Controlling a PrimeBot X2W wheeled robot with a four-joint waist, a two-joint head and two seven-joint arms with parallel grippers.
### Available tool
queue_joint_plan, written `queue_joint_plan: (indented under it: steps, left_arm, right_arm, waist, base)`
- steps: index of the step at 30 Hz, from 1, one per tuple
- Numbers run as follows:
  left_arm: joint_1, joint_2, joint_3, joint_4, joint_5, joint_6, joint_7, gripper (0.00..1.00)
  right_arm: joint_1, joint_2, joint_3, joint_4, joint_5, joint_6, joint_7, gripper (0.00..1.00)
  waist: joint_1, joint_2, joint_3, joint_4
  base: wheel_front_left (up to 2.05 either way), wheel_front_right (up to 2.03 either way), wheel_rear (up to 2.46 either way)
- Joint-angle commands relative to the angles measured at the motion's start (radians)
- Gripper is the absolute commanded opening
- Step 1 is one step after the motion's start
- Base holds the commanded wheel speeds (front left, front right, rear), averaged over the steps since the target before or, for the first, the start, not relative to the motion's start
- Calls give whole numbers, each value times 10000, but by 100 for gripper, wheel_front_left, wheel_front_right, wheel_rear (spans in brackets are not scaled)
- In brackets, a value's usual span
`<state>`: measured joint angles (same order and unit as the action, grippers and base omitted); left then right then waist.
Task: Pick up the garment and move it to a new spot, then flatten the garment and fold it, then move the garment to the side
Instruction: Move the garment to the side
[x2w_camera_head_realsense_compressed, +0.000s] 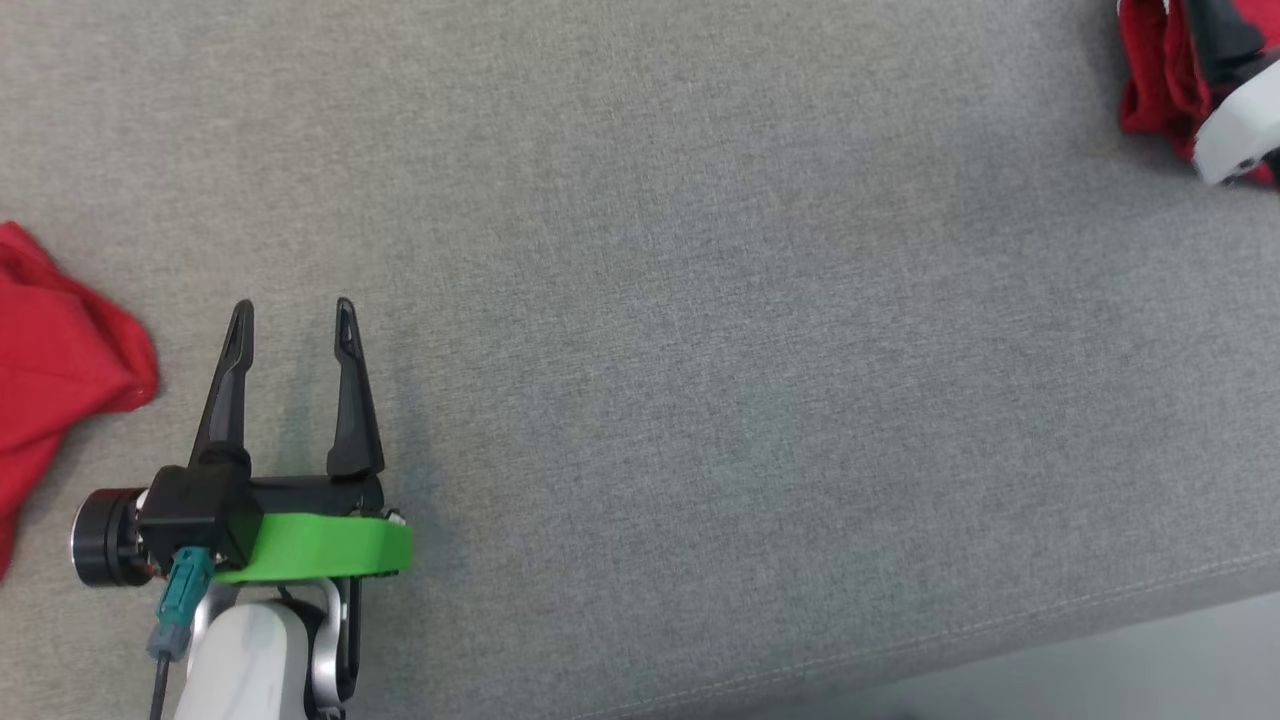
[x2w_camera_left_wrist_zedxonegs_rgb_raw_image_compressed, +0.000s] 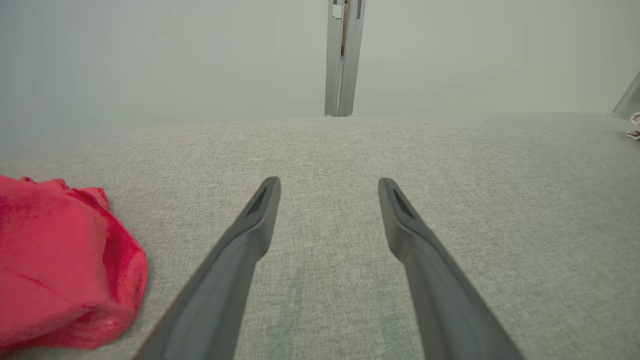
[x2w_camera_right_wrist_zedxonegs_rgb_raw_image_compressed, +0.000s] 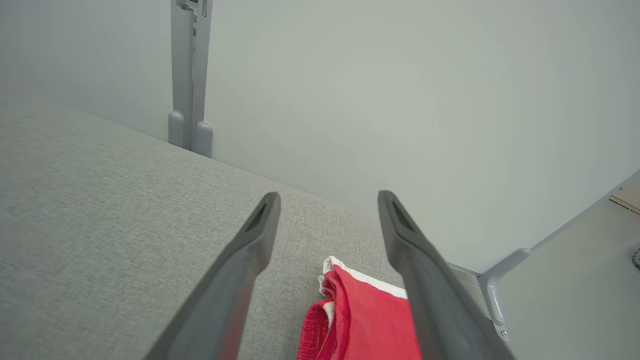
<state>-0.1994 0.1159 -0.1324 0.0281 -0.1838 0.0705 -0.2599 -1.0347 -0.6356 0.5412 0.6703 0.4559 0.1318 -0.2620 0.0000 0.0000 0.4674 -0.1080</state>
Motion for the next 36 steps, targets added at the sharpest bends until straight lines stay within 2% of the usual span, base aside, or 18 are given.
queue_joint_plan:
  steps: [1,10,20,36]
  left_arm:
    - [229,-2,47,30,-68,-2,-48,100]
    - [959,-95,330,170,-307,-121,-60,100]
    - [1454,-63,565,530,-345,-330,-54,100]
    - [1810,57,651,1162,-507,-595,-55,100]
  right_arm:
    - [438,131,-212,-276,-177,-22,-35,100]
    - [3220,1329,-1879,-2069,-767,-21,-34,100]
    - [6213,2662,-3133,-3350,-1284,-21,-35,100]
    - [9357,4102,-4918,-5082,-2048,-21,-33,100]
  waist:
    - [0,0,-939,542]
    - [0,0,-2039,1057]
    - [0,0,-2986,1144]
    - [0,0,-4083,1274]
  base:
    - [0,0,0]
    - [0,0,0]
    - [0,0,0]
    - [0,0,0]
